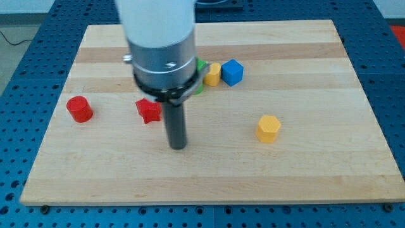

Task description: Push the red star towards the centre of the board

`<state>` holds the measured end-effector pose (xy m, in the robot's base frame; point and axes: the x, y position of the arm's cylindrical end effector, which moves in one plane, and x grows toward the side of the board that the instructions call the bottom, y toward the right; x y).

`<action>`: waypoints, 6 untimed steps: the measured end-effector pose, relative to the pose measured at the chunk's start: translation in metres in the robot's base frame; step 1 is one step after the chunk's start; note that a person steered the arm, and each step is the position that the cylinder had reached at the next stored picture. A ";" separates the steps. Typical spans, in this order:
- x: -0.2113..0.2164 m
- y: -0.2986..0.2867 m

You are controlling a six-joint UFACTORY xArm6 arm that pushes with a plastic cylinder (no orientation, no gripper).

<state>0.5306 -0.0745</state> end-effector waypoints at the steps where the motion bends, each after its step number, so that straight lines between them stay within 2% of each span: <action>1: -0.001 -0.091; 2: -0.028 -0.151; 3: -0.062 -0.162; 5: -0.068 -0.108; 6: -0.069 -0.108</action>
<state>0.4613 -0.1826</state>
